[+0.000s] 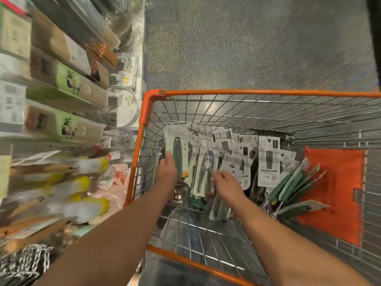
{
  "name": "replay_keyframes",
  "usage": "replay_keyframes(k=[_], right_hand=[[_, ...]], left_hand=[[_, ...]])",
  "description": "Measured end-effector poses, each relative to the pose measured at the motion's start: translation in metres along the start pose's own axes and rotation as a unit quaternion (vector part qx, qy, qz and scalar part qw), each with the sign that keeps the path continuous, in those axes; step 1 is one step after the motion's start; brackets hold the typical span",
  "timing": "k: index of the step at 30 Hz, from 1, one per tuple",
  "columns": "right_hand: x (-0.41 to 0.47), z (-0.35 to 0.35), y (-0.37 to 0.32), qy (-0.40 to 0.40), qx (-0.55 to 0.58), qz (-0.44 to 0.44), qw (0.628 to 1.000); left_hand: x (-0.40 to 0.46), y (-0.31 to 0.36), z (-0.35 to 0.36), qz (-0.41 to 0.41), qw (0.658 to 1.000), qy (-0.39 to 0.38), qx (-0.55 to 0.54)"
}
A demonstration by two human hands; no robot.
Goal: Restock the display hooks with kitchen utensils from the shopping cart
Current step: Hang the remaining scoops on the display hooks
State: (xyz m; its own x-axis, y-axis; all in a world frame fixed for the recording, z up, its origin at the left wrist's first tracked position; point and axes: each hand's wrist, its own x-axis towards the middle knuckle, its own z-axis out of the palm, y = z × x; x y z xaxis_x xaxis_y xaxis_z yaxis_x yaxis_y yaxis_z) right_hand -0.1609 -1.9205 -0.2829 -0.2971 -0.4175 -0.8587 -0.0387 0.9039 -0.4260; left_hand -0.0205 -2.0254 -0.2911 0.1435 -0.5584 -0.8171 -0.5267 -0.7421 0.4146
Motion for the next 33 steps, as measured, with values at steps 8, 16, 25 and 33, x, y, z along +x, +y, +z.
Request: replay_keyframes(k=[8, 16, 25, 33], right_hand=[[0.038, 0.028, -0.004, 0.038, 0.036, 0.018, 0.998], [0.053, 0.048, -0.008, 0.12, 0.054, 0.078, 0.988], [0.06, 0.049, -0.017, 0.169, 0.076, 0.088, 0.979], [0.06, 0.021, -0.01, 0.096, 0.126, 0.069, 0.985]], left_hand=[[0.05, -0.017, 0.018, 0.007, 0.999, 0.03, 0.013], [0.058, -0.024, 0.011, 0.005, 0.995, 0.064, 0.082], [0.057, -0.025, 0.018, 0.013, 0.999, 0.028, 0.033], [0.046, -0.026, 0.026, 0.08, 0.994, 0.057, 0.054]])
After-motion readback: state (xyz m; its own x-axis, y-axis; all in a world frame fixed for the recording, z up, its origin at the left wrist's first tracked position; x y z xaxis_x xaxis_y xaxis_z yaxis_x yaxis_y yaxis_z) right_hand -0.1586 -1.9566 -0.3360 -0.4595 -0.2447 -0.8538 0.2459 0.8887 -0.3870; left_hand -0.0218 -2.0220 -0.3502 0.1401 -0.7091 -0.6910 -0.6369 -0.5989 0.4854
